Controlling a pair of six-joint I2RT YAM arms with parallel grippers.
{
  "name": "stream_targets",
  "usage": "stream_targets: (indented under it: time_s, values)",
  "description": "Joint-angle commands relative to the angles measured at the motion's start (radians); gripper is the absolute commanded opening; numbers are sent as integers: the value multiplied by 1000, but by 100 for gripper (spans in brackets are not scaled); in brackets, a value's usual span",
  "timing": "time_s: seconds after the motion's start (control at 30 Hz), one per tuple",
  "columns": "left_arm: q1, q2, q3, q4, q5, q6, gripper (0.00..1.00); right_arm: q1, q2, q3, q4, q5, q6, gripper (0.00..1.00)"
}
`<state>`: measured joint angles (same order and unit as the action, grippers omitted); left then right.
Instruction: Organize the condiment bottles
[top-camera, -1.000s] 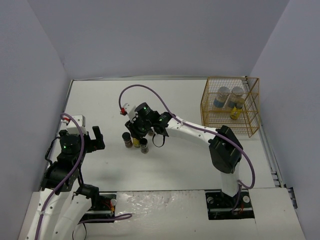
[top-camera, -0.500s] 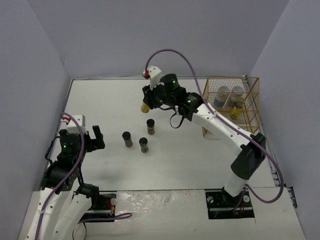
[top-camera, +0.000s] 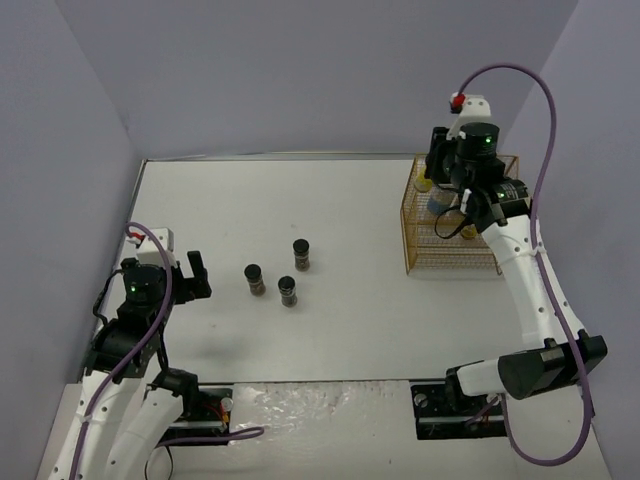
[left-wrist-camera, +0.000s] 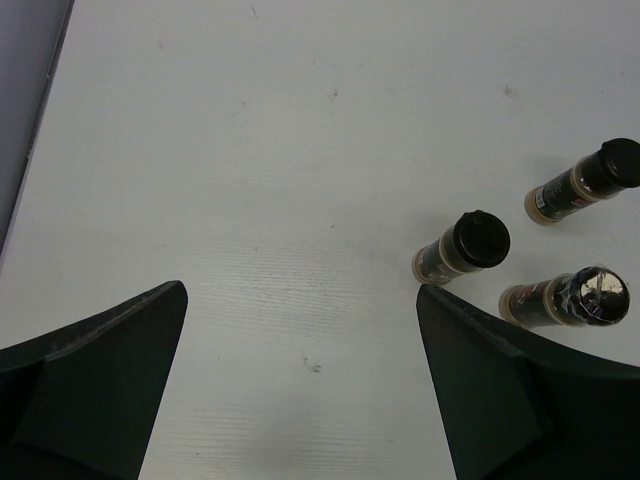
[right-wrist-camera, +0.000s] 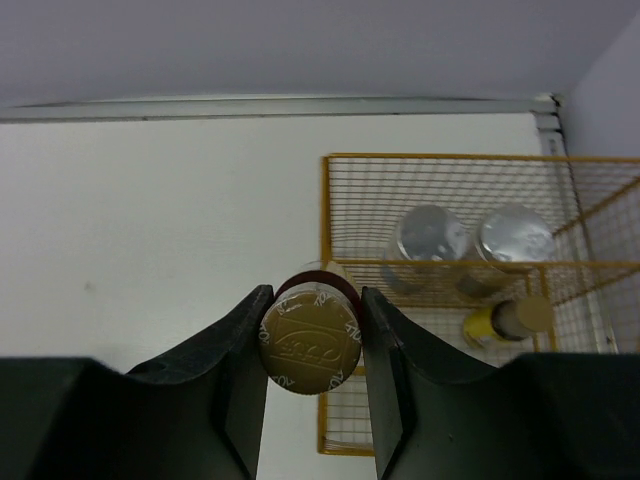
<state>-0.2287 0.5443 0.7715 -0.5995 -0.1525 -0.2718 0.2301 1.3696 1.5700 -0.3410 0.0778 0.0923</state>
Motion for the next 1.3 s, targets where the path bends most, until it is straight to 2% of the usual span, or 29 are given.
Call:
stream_targets:
  time_s: [0.0,0.13,0.33,0.9,1.0,1.2,1.27]
  values:
    - [6,20,20,67,13,9,97,-133,-43,-7,53,10,35,0]
    - [6,16,20,67,14,9,97,-210,9,-12,57,-27,45,0]
    - [6,5,22,64,7,8,97,-219,74,-30,71,-30,55,0]
    - [6,5,20,69,10,9,97,-218,108,-369,389,0,53,1]
    - [6,5,19,70,12,9,97,-218,121,-408,438,2,51,9]
    - [6,5,18,70,11,9,97,-215,132,-444,439,14,75,34]
    - [6,5,18,69,11,9,97,-211,122,-450,436,13,84,45]
